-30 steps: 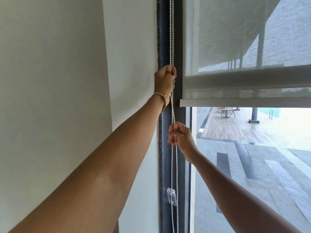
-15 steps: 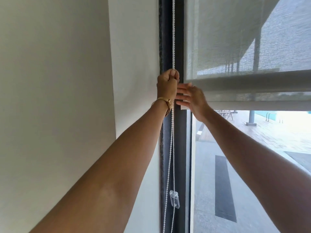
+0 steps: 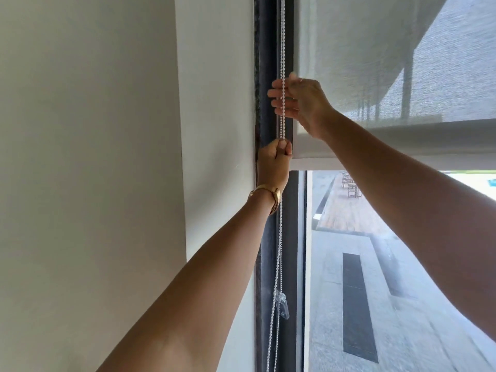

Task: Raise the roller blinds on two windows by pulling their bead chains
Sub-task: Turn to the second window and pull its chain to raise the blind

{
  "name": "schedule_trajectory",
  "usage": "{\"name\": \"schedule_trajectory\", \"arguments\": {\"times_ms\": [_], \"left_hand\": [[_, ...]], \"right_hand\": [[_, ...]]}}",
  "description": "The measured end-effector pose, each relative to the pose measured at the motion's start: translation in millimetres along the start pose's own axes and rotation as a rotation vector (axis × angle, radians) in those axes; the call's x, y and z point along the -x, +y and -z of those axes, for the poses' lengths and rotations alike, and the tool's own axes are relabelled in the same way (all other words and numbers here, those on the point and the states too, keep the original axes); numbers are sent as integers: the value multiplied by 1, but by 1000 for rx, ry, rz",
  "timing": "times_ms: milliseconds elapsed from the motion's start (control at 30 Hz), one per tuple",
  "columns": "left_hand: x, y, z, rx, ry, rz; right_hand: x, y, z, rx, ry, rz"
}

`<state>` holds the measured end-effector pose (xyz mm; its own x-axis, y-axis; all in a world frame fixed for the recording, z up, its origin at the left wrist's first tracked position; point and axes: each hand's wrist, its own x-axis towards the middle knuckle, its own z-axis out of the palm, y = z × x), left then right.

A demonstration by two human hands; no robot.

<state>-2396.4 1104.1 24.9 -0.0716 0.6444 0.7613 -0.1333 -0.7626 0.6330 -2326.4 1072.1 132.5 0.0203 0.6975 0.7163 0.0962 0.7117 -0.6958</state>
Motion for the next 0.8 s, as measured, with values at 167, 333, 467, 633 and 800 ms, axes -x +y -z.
{"name": "schedule_trajectory", "arguments": {"times_ms": [167, 333, 467, 633, 800], "left_hand": [[13, -17, 2, -3, -6, 31], [19, -24, -1, 11, -14, 38], [24, -29, -3, -47, -14, 51], [30, -33, 1, -31, -43, 61], [34, -35, 4, -17, -40, 94]], "right_hand": [[-9, -9, 1, -76, -29, -59], [-10, 5, 2, -19, -21, -22], [-7, 16, -1, -39, 15, 16], [-2, 30, -5, -50, 45, 32], [3, 35, -10, -73, 69, 22]]}}
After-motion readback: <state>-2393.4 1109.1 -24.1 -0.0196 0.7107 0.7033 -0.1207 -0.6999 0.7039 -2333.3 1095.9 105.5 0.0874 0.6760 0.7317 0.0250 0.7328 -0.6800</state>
